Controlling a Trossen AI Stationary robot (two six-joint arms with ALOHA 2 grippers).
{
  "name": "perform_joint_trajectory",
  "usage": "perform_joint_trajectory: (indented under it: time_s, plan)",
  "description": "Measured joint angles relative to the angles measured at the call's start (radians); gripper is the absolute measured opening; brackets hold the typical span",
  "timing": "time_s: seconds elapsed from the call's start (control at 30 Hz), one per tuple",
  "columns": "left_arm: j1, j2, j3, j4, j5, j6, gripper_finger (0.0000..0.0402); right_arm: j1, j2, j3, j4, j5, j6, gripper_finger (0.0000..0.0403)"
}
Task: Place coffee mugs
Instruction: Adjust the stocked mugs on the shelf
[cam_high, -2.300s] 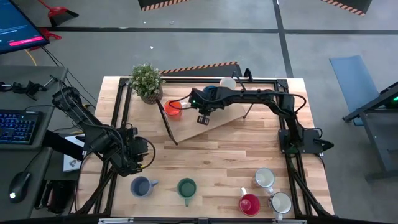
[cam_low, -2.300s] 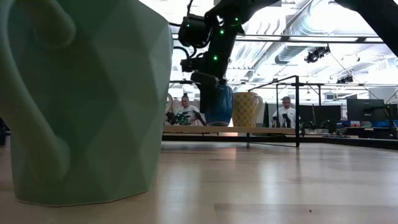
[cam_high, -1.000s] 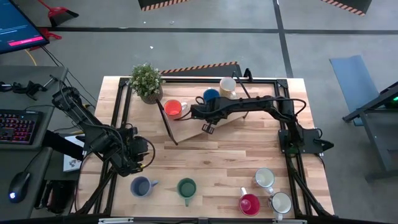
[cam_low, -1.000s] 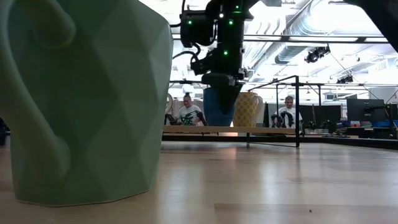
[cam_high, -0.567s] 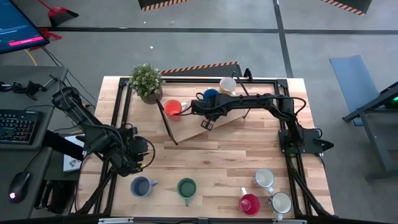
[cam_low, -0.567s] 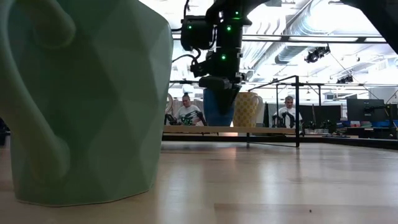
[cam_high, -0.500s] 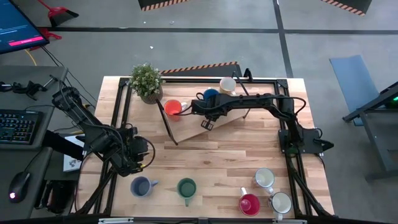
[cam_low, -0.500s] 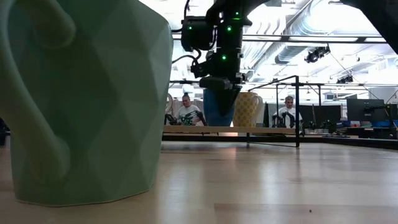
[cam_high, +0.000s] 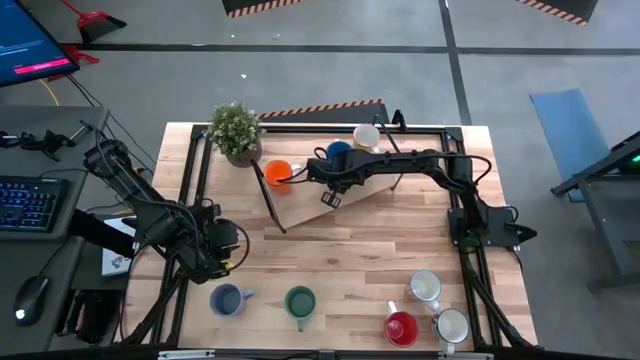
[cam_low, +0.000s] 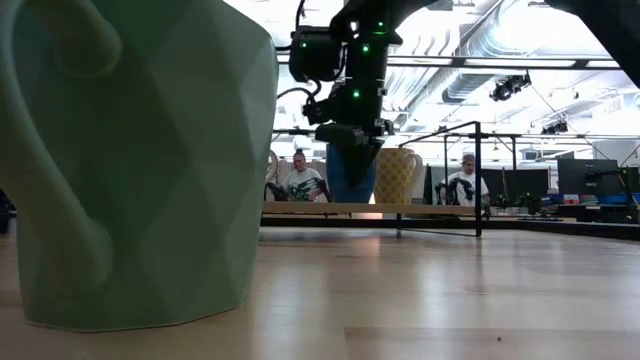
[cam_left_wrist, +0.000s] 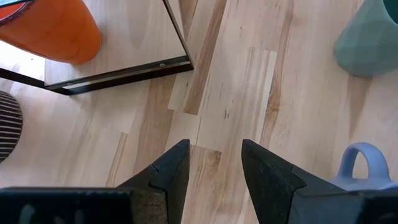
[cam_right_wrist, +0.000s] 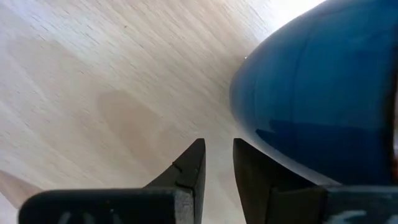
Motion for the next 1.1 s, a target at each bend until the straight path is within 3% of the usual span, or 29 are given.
perform_joint_trajectory:
  time_s: [1.1]
  plan:
    - [0.0,0.0,0.0,0.006,0.0,0.0,0.0133,-0.028,0.001,0.0,0.043,-0.005,0.0,0.0062]
